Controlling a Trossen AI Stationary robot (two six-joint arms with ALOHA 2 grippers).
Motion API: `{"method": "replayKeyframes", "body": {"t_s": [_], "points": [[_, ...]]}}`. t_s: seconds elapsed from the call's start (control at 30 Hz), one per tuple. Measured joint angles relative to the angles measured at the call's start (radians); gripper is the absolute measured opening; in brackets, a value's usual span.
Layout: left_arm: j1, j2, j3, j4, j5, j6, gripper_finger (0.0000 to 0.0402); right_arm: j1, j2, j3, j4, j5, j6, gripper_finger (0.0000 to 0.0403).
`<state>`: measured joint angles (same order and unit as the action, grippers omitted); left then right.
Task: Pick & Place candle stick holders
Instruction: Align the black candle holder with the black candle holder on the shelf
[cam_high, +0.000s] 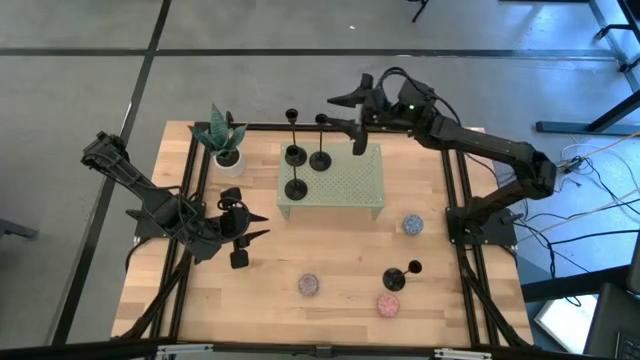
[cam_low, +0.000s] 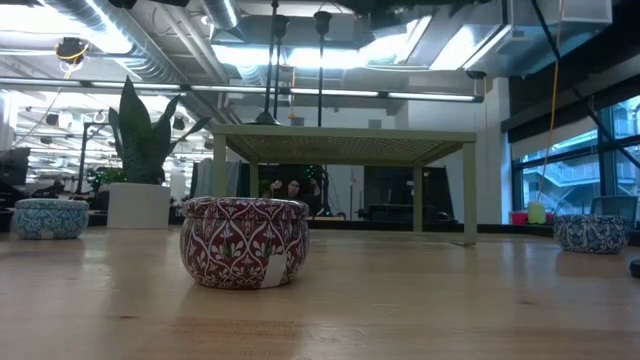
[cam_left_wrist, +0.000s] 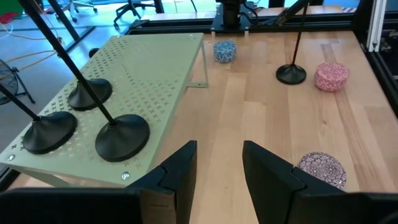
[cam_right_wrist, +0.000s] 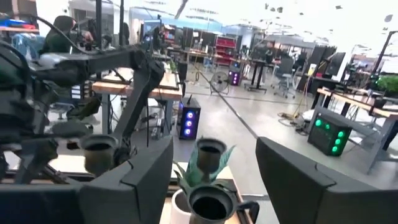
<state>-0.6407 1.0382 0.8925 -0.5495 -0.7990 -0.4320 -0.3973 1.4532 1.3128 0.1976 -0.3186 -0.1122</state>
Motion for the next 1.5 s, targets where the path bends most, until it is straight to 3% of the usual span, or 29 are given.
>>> {"method": "replayKeyframes", "body": {"t_s": [0.13,0.27,0.5,0.87,1.23,1.5], "points": [[0.0,0.0,0.0,0.0,0.0,0.0,0.0125,0.053,-0.061,0.0,-0.107,-0.038,-0.03,0.0233],[0.0,0.0,0.0,0.0,-0.006,0.0,0.0125,0.184,-0.123,0.0,-0.304,-0.052,-0.078,0.0222],[0.0,0.0,0.0,0.001,-0.021,-0.007,0.0125,0.428,-0.26,0.0,-0.651,0.059,-0.097,0.0221],[0.0,0.0,0.0,0.009,-0.021,-0.053,0.0125,0.678,-0.356,0.0,-1.227,0.082,0.23,0.0239],[0.0,0.0,0.0,0.085,-0.021,-0.053,0.0125,0.883,-0.355,-0.174,-1.213,0.056,0.467,0.0236],[0.0,0.0,0.0,0.09,-0.021,-0.053,0.0125,0.953,-0.355,-0.27,-1.048,0.144,0.447,0.0236]]}}
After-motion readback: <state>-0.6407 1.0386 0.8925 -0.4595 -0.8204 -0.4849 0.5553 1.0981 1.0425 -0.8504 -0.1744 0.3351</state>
